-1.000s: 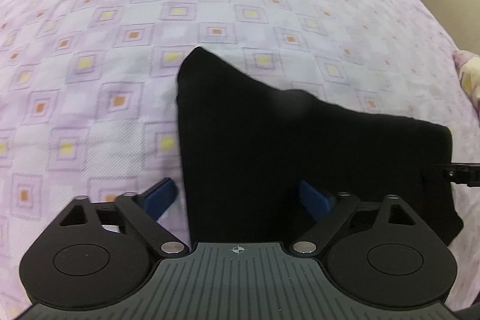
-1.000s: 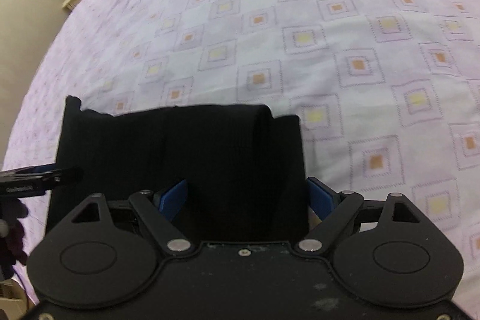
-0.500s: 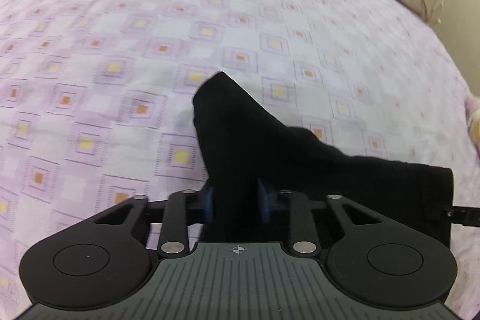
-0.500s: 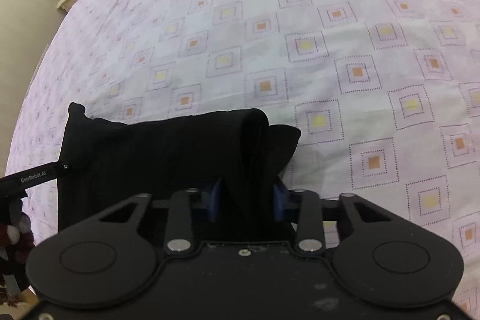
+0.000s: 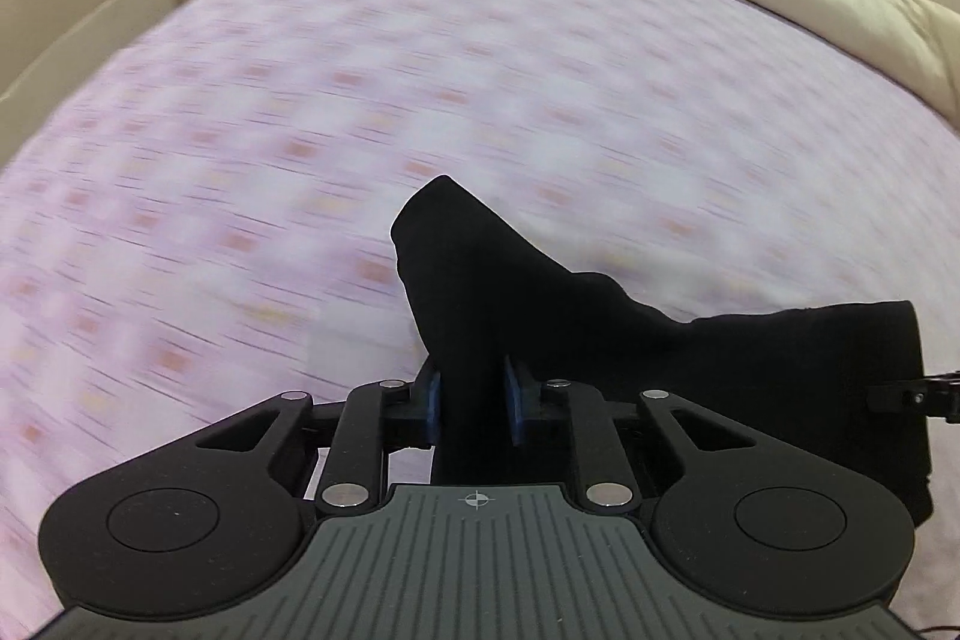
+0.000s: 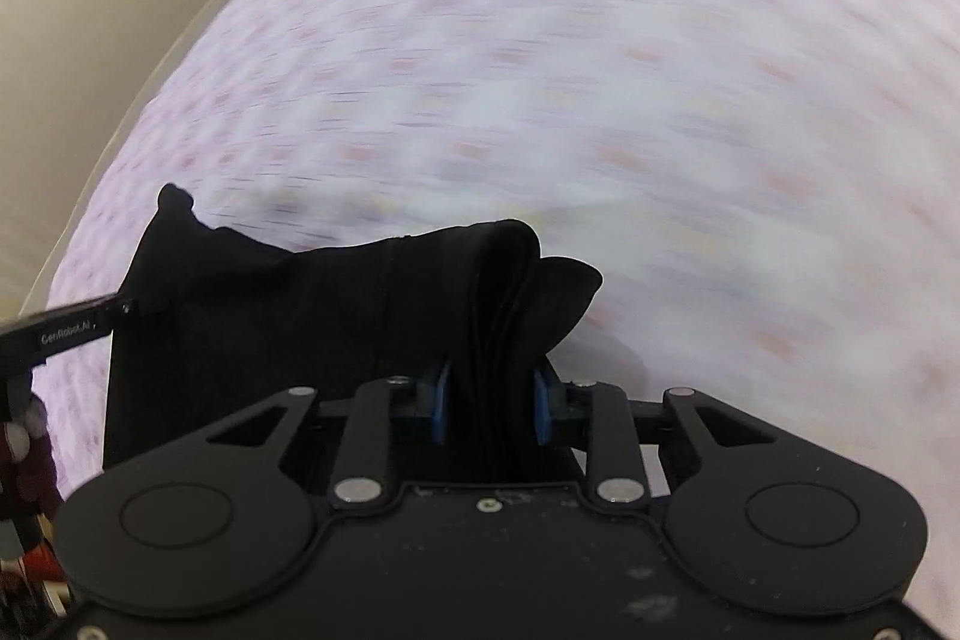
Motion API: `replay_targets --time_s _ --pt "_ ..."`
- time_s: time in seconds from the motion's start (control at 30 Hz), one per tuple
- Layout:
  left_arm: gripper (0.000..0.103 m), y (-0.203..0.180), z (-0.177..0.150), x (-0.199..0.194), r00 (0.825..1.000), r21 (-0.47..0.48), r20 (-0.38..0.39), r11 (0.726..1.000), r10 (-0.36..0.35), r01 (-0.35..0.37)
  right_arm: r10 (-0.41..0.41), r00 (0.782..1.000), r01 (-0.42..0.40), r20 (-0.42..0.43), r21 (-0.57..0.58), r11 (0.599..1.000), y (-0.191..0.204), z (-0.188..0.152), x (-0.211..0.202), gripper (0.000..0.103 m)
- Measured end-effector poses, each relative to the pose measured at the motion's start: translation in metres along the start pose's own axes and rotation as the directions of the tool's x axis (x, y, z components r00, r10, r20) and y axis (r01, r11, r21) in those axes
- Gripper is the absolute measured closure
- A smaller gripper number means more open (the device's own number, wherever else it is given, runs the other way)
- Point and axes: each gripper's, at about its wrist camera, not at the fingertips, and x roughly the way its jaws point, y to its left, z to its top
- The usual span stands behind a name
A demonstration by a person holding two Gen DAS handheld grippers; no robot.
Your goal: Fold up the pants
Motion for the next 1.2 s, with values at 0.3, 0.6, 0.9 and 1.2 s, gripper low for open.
replay_targets --time_s 0.3,0.6,0.9,1.2 --pt "0.057 0.069 -0.002 0.043 0.997 -0.147 -0.075 0.989 0.0 -0.011 -0.139 0.989 0.127 -0.044 -0.211 0.969 0.078 0.042 0.067 0.061" --pt "0.044 0.071 -0.004 0.04 0.999 -0.119 -0.025 0.992 0.027 -0.03 -0.195 0.98 0.186 -0.033 -0.179 0.966 0.07 0.04 0.068 0.047" --pt "0.05 0.051 -0.022 -0.012 0.997 -0.126 -0.041 0.99 0.058 -0.063 -0.218 0.961 0.251 0.168 -0.21 0.945 0.102 0.019 0.001 0.058" --pt "0.047 0.031 -0.059 0.012 0.987 -0.051 -0.145 0.996 0.07 -0.078 -0.275 0.961 0.269 0.009 -0.24 0.933 0.103 -0.029 0.036 0.093"
